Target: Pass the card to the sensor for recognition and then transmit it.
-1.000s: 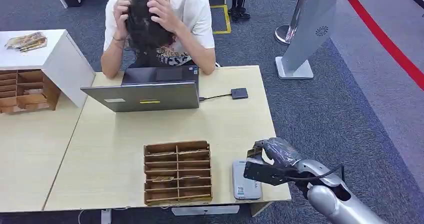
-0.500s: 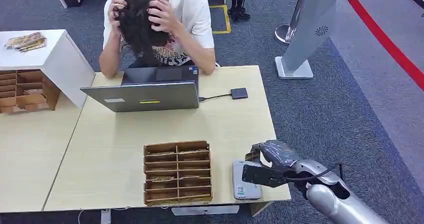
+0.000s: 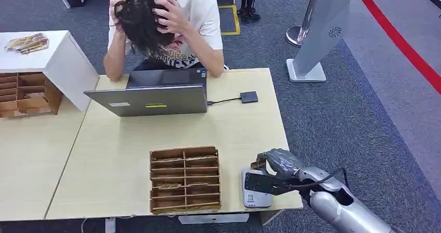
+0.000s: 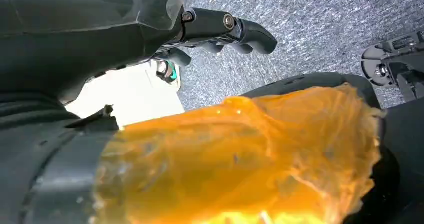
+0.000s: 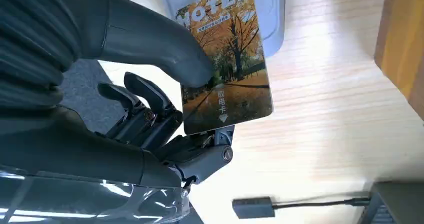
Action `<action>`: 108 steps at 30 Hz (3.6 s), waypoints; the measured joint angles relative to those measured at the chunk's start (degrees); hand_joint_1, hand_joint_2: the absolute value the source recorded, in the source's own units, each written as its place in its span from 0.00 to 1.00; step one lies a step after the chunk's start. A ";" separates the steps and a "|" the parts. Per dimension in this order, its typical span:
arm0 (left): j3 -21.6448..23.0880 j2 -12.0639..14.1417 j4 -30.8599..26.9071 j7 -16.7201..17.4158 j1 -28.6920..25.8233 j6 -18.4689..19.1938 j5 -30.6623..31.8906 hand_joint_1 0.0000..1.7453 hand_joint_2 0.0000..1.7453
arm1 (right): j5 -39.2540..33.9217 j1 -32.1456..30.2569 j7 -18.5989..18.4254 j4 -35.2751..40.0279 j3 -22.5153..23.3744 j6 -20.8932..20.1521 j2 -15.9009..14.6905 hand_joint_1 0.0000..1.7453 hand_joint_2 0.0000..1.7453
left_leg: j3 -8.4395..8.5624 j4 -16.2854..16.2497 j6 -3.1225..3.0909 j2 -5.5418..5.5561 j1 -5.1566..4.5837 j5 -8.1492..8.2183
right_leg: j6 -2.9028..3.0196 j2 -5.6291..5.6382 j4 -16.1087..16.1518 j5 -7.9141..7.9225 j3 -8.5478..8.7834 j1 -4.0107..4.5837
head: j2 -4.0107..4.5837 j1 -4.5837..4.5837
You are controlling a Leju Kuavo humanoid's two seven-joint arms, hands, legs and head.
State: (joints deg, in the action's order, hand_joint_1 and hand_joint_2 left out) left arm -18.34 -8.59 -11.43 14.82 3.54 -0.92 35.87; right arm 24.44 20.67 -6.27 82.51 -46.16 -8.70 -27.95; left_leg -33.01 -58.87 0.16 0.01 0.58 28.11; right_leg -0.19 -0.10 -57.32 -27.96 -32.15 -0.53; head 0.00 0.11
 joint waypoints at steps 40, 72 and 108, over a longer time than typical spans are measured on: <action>0.00 -0.02 0.00 1.09 0.53 0.50 1.70 0.00 0.00 | 0.70 1.70 -1.42 -8.39 -2.73 0.11 3.19 1.00 1.00 | 0.02 0.00 0.00 -0.01 0.00 0.00 | 0.00 0.00 0.00 0.00 0.02 0.00 | 0.00 0.00; 0.00 0.00 0.00 1.25 0.57 0.92 2.19 0.00 0.00 | 1.27 2.49 -2.32 -10.53 -2.91 0.96 3.67 1.00 1.00 | 0.19 -0.02 0.00 -0.01 0.00 0.00 | -0.01 0.01 0.00 0.01 0.19 0.00 | 0.00 0.00; 0.00 0.04 0.00 1.07 0.56 0.90 2.58 0.00 0.00 | 1.77 1.29 -3.23 -9.42 -2.54 2.08 3.37 1.00 1.00 | 0.22 -0.04 0.00 -0.02 0.00 0.00 | -0.02 0.02 0.01 0.01 0.19 0.00 | 0.00 0.00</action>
State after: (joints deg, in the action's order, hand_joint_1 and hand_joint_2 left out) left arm -18.34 -8.55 -11.43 15.89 4.10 -0.02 38.45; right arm 26.21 21.96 -9.51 73.09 -48.70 -6.62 -24.59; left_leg -32.80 -58.92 0.16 -0.01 0.58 28.12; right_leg -0.20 -0.08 -57.31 -27.95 -31.96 -0.53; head 0.00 0.11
